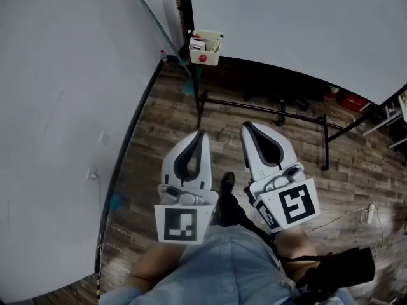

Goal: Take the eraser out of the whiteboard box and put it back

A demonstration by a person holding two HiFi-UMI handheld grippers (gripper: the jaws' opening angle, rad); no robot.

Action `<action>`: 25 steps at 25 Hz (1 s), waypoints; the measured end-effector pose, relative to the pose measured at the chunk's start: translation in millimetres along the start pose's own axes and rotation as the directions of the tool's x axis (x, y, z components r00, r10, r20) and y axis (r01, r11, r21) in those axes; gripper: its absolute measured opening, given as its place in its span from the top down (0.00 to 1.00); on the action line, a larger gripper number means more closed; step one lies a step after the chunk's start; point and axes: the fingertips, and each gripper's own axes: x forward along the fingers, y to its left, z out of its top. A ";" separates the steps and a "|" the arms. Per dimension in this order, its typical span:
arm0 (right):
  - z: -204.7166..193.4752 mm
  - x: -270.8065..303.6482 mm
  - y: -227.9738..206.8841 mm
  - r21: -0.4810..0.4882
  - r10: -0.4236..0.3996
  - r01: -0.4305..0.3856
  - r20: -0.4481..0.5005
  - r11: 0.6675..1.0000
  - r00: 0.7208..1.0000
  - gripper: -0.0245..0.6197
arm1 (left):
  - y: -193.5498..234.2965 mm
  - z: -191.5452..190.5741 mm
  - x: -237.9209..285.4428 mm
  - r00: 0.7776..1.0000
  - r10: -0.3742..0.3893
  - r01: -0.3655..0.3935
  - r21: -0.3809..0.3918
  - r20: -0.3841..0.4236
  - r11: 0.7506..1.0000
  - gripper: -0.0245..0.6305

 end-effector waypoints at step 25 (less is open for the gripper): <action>-16.1 192.3 -115.5 -0.002 0.158 -0.158 -0.013 0.987 0.987 0.96 | 77.5 -14.9 204.6 0.996 0.086 -0.086 0.038 0.002 0.996 0.96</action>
